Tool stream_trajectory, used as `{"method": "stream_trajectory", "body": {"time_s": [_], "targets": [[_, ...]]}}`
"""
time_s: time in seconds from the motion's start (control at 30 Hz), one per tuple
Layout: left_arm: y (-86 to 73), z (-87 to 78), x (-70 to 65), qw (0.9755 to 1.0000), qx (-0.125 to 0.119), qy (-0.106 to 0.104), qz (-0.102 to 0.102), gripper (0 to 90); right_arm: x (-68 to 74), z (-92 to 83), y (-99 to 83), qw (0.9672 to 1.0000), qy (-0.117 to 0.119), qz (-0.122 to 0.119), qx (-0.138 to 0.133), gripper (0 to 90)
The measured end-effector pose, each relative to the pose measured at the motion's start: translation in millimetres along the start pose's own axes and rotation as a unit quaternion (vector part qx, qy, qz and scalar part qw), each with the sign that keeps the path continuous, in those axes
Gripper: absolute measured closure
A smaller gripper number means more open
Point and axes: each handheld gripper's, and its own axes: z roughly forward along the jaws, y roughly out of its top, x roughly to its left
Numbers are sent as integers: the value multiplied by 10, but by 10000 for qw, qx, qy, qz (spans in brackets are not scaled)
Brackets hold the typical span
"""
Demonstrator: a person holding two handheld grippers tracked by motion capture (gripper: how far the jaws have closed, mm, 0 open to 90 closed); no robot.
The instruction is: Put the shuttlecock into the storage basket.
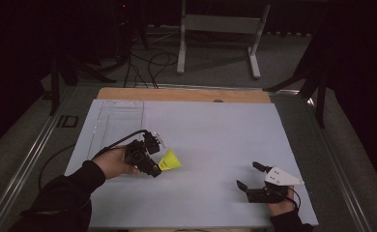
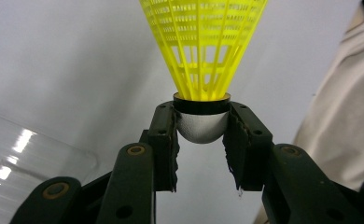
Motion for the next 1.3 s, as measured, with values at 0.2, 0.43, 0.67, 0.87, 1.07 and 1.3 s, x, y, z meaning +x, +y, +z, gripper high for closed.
{"method": "stream_trajectory", "body": {"time_s": [0.2, 0.43, 0.67, 0.87, 1.07, 1.3], "targets": [[-62, -196, 15, 9998, -206, -30, 53, 663, 0, 0, -1, 10000, 4, 8, -4, 92], [-120, -406, 24, 9993, -350, 25, 110, 663, 3, 2, 1, 10000, 5, 6, -4, 92], [-210, -620, 59, 9981, -565, 215, 76, 663, 4, 2, 2, 10000, 16, 6, -24, 92], [-271, -745, 93, 9966, -749, 331, -15, 663, 6, 5, 2, 10000, 19, -4, -28, 92], [-332, -862, 118, 9947, -926, 429, -120, 663, 7, 4, 1, 10000, 15, 8, -20, 92], [-418, -1030, 162, 9916, -1117, 588, -264, 663, 7, 7, 1, 10000, 15, 6, -19, 92]]}}
